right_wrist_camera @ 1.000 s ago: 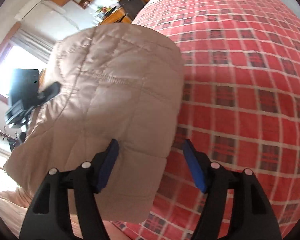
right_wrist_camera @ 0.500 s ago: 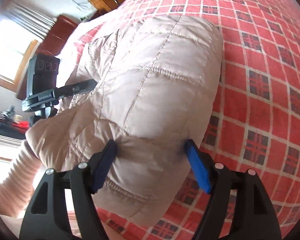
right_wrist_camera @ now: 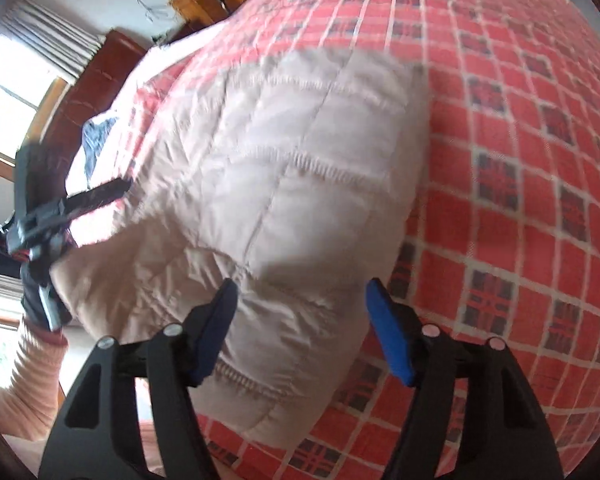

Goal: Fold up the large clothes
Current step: 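Fold the lifted jacket end over the bundle with the right gripper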

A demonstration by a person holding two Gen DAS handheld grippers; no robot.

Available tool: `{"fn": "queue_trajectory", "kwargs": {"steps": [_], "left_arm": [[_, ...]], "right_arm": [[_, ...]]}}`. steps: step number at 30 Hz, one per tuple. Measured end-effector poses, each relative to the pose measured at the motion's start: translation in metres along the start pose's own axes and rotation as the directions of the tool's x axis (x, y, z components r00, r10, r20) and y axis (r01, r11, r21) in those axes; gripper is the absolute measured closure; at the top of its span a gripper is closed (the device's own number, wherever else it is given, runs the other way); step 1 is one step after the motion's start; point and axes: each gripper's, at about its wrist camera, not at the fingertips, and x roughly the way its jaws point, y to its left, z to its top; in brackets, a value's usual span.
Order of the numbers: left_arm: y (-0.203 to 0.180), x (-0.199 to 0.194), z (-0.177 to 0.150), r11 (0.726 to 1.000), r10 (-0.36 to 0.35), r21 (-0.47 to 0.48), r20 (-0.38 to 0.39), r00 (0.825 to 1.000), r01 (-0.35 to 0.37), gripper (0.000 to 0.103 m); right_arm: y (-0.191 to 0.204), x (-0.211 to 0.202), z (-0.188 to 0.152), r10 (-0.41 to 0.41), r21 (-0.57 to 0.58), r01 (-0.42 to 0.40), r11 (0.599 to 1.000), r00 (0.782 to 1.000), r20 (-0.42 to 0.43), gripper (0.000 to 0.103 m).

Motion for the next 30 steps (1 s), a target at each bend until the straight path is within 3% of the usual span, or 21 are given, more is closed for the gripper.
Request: {"fn": "queue_trajectory", "kwargs": {"steps": [4,7,9,11,12,13,18,21,27,30], "left_arm": [[-0.042,-0.053,-0.020,0.995,-0.084,0.050,0.061,0.995,0.081,0.056],[-0.081,-0.059,-0.039,0.992,-0.095,0.088,0.006,0.995,0.094,0.055],[-0.089,-0.053,-0.049,0.995,-0.076,0.066,-0.033,0.997,0.078,0.055],[-0.087,-0.040,-0.053,0.993,-0.113,0.012,-0.065,0.991,0.114,0.057],[-0.084,-0.034,-0.053,0.993,-0.122,-0.014,-0.075,0.990,0.121,0.065],[-0.081,-0.027,-0.052,0.992,-0.121,-0.033,-0.084,0.989,0.119,0.084],[-0.063,-0.048,-0.063,0.972,-0.198,-0.135,-0.042,0.979,0.191,0.094],[-0.052,-0.065,-0.078,0.982,-0.141,-0.131,-0.012,0.990,0.138,0.095],[-0.017,-0.042,-0.105,0.988,-0.040,-0.151,-0.089,0.995,0.026,0.095],[-0.020,-0.026,-0.110,0.996,0.035,-0.074,-0.128,0.991,-0.045,0.093]], "right_arm": [[-0.004,-0.029,0.007,0.041,-0.012,-0.041,0.999,0.998,0.047,0.037],[0.002,-0.032,0.014,0.084,-0.034,-0.082,0.996,0.995,0.054,0.037],[0.012,-0.026,0.021,0.087,-0.068,-0.083,0.994,0.994,0.059,0.037],[0.017,-0.018,0.035,0.091,-0.093,-0.086,0.992,0.995,0.052,0.037],[0.021,-0.016,0.037,0.097,-0.109,-0.091,0.990,0.994,0.048,0.037],[0.028,-0.014,0.036,0.098,-0.120,-0.092,0.988,0.994,0.044,0.037],[0.037,0.007,0.037,0.099,-0.149,-0.094,0.984,0.995,0.021,0.038],[0.037,0.019,0.033,0.099,-0.142,-0.099,0.985,0.995,-0.007,0.038],[0.040,0.046,0.030,0.063,-0.148,-0.070,0.987,0.997,-0.050,0.041],[0.045,0.059,0.028,0.014,-0.171,-0.025,0.985,0.998,-0.065,0.041]]}}
